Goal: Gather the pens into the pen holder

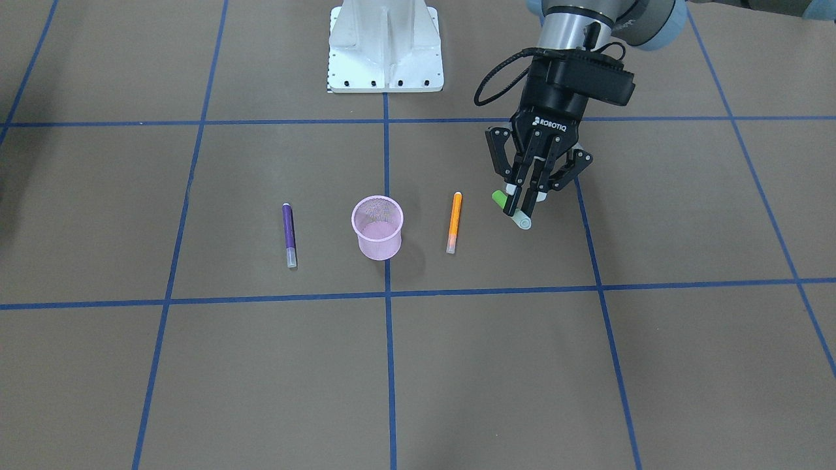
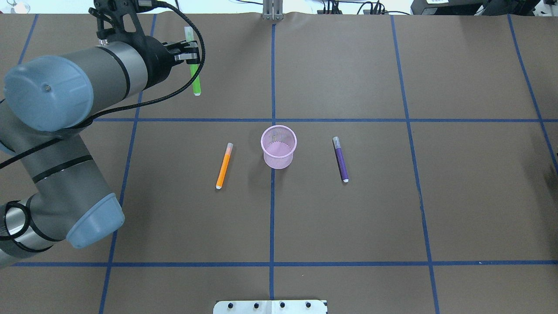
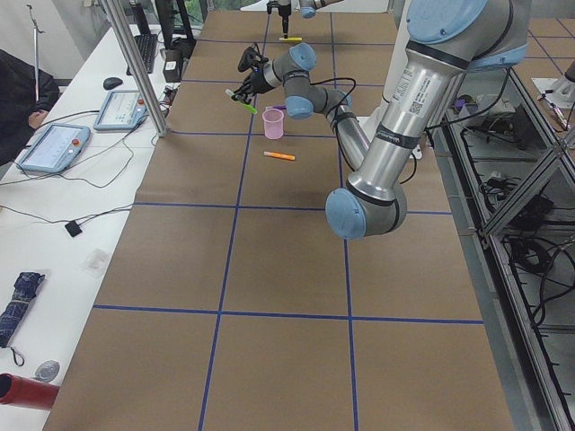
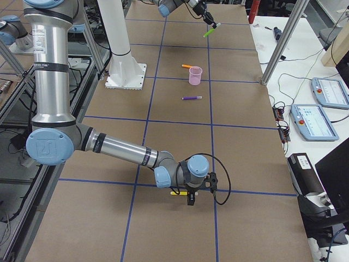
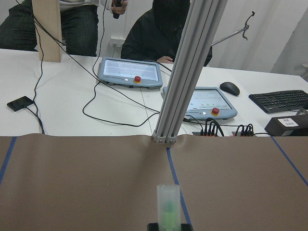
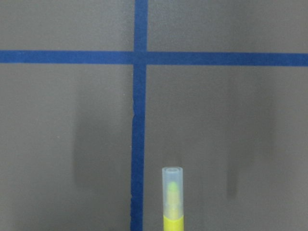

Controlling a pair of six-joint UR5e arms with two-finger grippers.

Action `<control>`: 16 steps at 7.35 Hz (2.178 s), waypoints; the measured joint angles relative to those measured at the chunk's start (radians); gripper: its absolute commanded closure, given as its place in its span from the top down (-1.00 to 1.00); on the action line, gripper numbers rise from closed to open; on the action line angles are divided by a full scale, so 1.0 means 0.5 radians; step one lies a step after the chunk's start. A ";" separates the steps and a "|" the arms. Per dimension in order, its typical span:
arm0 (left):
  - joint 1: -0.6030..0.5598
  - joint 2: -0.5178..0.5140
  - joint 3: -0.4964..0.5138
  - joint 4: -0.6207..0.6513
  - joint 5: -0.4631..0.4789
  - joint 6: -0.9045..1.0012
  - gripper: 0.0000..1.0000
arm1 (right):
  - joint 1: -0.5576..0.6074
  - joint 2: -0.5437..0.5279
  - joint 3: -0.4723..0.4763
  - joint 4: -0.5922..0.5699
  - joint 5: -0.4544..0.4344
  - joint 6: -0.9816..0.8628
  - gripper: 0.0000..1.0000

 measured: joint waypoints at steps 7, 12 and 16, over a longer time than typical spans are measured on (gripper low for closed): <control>0.004 -0.003 0.003 0.003 -0.002 -0.003 -1.00 | -0.022 0.039 -0.054 -0.005 -0.019 0.004 0.25; 0.004 0.005 0.004 0.006 -0.001 -0.003 -1.00 | -0.031 0.039 -0.057 -0.009 -0.019 0.004 0.26; 0.004 0.015 0.006 0.006 -0.002 -0.003 -1.00 | -0.043 0.040 -0.063 -0.009 -0.019 0.004 0.17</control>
